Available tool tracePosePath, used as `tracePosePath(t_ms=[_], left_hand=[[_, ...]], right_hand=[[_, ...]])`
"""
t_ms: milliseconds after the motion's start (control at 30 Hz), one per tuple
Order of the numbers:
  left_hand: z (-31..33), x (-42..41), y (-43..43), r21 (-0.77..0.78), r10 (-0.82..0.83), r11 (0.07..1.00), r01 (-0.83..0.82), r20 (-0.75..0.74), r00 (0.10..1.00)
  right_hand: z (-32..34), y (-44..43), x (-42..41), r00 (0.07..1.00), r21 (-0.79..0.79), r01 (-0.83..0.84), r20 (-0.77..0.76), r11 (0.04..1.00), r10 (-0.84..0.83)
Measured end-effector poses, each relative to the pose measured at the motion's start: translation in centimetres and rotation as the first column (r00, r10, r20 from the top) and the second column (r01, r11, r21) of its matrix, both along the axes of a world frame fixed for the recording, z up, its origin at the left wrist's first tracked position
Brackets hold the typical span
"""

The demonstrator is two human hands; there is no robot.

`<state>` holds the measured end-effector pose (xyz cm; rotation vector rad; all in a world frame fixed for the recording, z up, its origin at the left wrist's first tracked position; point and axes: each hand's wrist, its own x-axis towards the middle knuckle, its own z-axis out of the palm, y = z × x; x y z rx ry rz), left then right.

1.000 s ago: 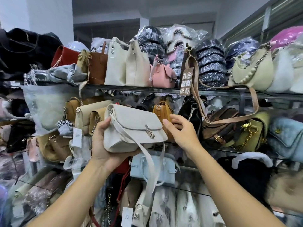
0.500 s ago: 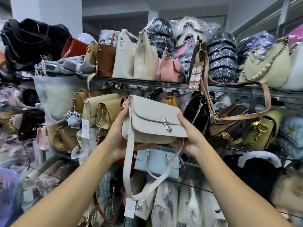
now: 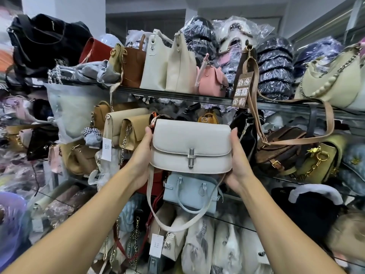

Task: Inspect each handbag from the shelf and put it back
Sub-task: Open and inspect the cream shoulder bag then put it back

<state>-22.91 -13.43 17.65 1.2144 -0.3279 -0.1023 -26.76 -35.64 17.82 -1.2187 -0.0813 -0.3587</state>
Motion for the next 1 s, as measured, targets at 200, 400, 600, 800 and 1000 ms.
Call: tracePosePath(t_ms=[200,400,600,800,1000], left_hand=[[0.3,-0.5,-0.5,0.0,0.045,0.999,-0.045,0.029,0.999],[0.8,-1.5,-0.6,0.001,0.071,0.997,-0.072,0.098,0.993],[0.2,-2.7,-0.3,-0.032,0.035,0.999,-0.03,0.17,0.985],[-0.4,-2.2,0.1,-0.022,0.065,0.998,-0.061,0.229,0.971],[-0.8,-2.0,0.9,-0.115,0.001,0.993,0.028,0.245,0.969]], right_hand=[[0.6,0.0,-1.0,0.997,0.006,-0.067,-0.036,0.998,0.067],[0.1,0.1,-1.3,0.998,0.057,-0.053,0.029,0.997,0.051],[-1.0,-0.2,-1.5,0.988,0.167,0.021,0.149,0.986,-0.046],[-0.2,-0.1,-2.6,0.984,0.206,-0.091,0.169,0.974,0.056],[0.4,-0.4,-2.4,0.986,0.112,-0.092,0.152,0.989,0.075]])
